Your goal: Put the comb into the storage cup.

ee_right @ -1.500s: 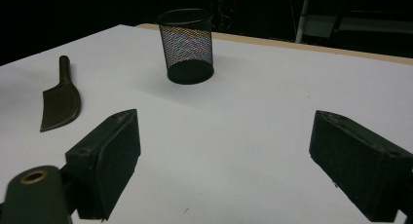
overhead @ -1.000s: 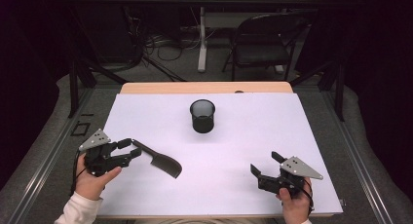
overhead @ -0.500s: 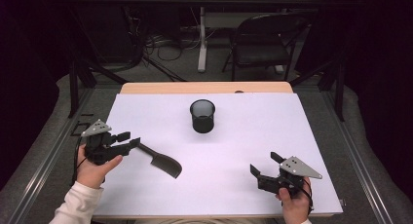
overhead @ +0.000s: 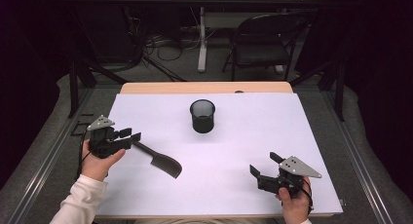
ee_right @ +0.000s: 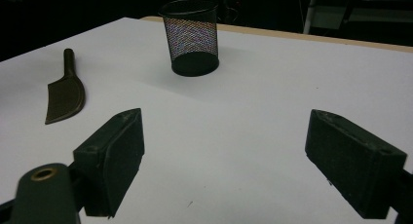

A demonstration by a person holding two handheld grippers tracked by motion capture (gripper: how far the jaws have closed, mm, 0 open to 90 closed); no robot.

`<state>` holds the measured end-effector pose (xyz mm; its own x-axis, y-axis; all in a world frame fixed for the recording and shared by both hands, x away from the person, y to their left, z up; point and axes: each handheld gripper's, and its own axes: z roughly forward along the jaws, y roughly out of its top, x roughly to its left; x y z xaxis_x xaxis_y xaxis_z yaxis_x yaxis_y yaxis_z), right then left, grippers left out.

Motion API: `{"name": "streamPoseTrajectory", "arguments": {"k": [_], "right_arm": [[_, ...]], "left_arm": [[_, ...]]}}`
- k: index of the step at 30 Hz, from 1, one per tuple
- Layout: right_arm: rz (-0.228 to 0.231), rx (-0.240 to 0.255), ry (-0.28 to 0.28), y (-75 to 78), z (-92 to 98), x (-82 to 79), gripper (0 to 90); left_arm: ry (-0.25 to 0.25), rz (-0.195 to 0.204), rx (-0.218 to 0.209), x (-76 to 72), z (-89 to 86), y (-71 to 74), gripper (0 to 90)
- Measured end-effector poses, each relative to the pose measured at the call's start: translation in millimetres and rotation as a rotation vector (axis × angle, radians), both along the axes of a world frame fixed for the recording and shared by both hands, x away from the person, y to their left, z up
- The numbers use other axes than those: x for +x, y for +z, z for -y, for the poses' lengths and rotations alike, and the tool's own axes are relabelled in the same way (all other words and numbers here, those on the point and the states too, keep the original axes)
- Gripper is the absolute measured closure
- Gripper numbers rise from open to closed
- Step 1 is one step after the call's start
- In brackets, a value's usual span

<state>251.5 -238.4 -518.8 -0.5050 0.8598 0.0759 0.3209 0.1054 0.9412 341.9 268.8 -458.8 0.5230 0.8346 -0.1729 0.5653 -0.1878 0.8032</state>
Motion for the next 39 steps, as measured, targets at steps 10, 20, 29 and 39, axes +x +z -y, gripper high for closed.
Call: {"name": "streamPoseTrajectory", "arguments": {"k": [10,20,29,39], "right_arm": [[-0.007,0.002,0.001,-0.8,0.2,0.7,14.4],[-0.013,-0.009,0.001,-1.7,1.0,1.4,14.5],[-0.018,-0.009,-0.001,-2.6,1.0,2.1,14.5],[-0.023,-0.016,0.002,-2.9,1.1,2.6,14.5]], "left_arm": [[0.031,-0.023,0.036,11.3,0.8,-6.5,57.2],[0.076,-0.056,0.079,22.1,3.3,-13.8,72.5],[0.113,-0.064,0.122,30.7,7.3,-20.8,84.1],[0.127,-0.092,0.129,41.4,8.5,-29.8,90.0]]}}
